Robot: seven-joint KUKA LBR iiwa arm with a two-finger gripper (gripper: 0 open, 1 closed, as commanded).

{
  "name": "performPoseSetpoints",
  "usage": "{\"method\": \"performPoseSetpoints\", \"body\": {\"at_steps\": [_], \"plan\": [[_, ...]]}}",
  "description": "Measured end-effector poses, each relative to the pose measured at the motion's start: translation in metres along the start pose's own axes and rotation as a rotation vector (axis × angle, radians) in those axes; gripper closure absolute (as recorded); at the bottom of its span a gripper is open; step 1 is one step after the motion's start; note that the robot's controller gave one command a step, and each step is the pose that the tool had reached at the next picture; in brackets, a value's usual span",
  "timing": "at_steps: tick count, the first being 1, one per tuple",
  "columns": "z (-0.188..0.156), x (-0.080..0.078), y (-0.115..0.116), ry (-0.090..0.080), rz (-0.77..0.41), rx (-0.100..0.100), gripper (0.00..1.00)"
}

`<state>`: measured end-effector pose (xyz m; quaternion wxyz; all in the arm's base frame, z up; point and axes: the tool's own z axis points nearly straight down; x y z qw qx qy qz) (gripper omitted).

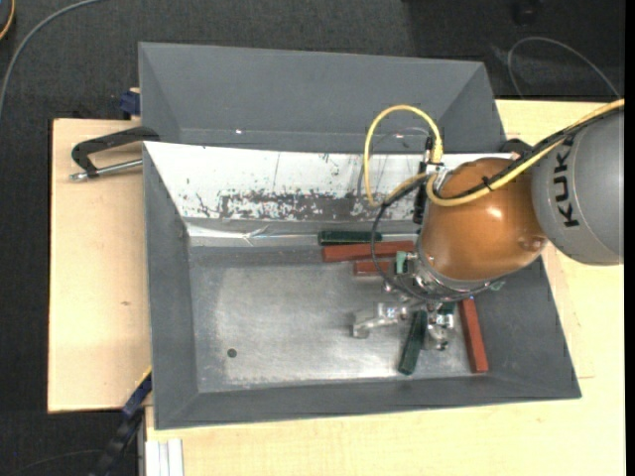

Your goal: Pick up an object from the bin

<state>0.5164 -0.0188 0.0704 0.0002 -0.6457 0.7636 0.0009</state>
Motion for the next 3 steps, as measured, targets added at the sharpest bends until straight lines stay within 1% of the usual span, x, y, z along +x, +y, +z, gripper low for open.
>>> {"method": "performPoseSetpoints", "body": {"at_steps": [1,2,3], "plan": [[0.000,0.000,0.000,0.000,0.002,0.001,1.00],[-0.033,-0.002,-0.002,-0.002,0.004,0.008,1.00],[-0.118,-0.003,-0.004,-0.003,0.008,0.014,1.00]]}}
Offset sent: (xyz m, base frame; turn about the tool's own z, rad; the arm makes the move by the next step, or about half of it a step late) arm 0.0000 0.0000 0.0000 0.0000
